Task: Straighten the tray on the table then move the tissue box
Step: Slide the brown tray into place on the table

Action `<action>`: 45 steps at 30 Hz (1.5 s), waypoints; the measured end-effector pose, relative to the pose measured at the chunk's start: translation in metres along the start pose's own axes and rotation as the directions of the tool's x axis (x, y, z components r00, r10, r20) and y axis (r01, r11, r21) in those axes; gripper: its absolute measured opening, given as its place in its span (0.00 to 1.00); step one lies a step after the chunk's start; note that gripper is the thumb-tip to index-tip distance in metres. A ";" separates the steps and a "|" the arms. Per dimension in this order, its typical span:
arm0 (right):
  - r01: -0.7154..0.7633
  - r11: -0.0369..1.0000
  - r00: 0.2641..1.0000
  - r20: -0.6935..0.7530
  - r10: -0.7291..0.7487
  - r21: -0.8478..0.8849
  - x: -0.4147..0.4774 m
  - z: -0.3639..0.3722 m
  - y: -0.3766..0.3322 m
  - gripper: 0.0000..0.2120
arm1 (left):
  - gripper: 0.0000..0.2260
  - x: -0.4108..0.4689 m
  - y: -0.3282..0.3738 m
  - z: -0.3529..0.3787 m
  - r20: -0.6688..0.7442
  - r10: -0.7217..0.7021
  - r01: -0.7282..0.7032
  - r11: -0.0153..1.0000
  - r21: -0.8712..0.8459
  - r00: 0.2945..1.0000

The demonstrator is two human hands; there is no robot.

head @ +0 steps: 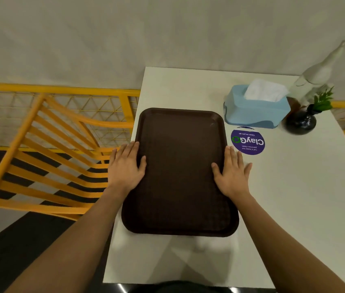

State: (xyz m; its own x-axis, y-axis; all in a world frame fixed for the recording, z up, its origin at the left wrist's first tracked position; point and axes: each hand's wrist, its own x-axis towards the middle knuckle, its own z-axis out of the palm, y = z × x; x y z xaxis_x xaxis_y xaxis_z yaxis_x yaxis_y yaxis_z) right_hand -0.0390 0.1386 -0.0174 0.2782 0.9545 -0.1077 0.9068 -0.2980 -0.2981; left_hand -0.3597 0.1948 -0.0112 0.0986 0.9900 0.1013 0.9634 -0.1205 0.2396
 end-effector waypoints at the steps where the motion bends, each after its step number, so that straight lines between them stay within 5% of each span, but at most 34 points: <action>1: -0.007 1.000 1.000 0.004 0.007 0.006 0.000 0.000 0.000 0.36 | 0.28 -0.001 -0.001 -0.001 0.007 0.001 -0.001 1.000 0.003 1.000; 7: -0.046 0.998 0.998 0.048 0.047 -0.036 -0.010 0.002 0.007 0.37 | 0.35 -0.020 -0.007 0.005 0.171 -0.035 0.048 0.996 -0.074 0.985; 45: -0.108 0.993 0.992 0.056 0.111 -0.048 -0.028 0.003 0.008 0.37 | 0.38 -0.033 -0.008 0.005 0.220 -0.016 0.059 0.979 -0.193 0.975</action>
State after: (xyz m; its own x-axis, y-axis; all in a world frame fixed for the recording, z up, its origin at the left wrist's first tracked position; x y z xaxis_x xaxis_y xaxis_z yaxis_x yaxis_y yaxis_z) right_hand -0.0408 0.1100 -0.0196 0.3590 0.9131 -0.1935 0.8853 -0.3987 -0.2391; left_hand -0.3696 0.1639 -0.0216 0.1360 0.9837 -0.1172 0.9014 -0.0737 0.4267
